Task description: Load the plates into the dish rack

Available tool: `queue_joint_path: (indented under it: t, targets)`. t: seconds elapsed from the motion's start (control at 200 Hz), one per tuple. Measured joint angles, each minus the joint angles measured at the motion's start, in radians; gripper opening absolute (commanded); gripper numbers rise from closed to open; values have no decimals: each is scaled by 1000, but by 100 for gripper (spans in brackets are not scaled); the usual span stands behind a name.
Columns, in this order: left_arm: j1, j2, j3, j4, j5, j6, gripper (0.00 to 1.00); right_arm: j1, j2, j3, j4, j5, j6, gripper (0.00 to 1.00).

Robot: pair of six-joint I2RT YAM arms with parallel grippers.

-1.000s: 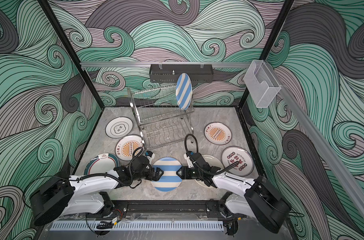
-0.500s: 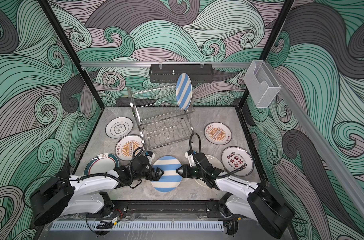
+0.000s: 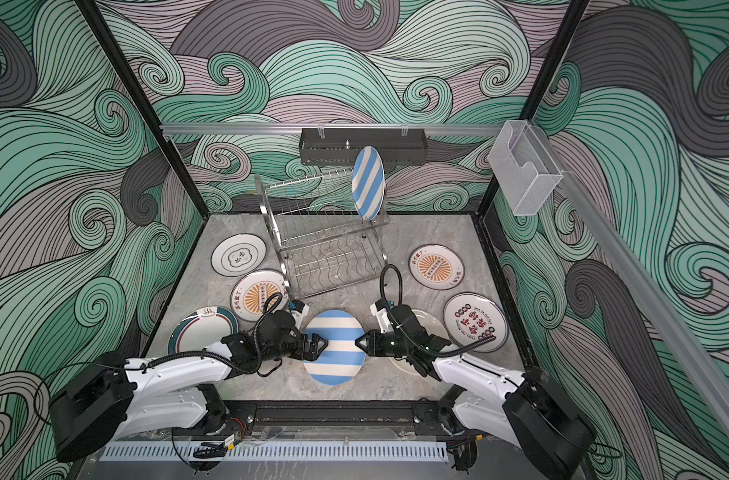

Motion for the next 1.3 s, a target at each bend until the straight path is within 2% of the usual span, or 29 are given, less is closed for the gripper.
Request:
queue_joint_path:
  t: [0.275,0.515,0.605,0.675,0.821,0.901,1.051,1.301]
  targets:
    - [0,-93,12,-99,-6,-1,99,-3,-52,61,-82,6,-27,0]
    - [3,-320,124,-343,-84,6,99,-50,-188,167,-363,43,-103,0]
    - [42,-419,183,-452,-88,25,99,-74,-247,242,-491,67,-144,0]
    - [122,-478,240,-529,-66,46,99,-94,-289,307,-573,84,-175,0]
    - [340,-504,337,-640,40,116,99,-125,-298,490,-722,105,-242,0]
    - [409,-484,360,-686,96,164,99,-128,-273,600,-784,123,-277,0]
    - [455,-448,360,-740,169,237,99,-129,-208,837,-890,169,-352,0]
    - [468,-444,356,-750,198,279,99,-129,-34,1260,-965,251,-444,0]
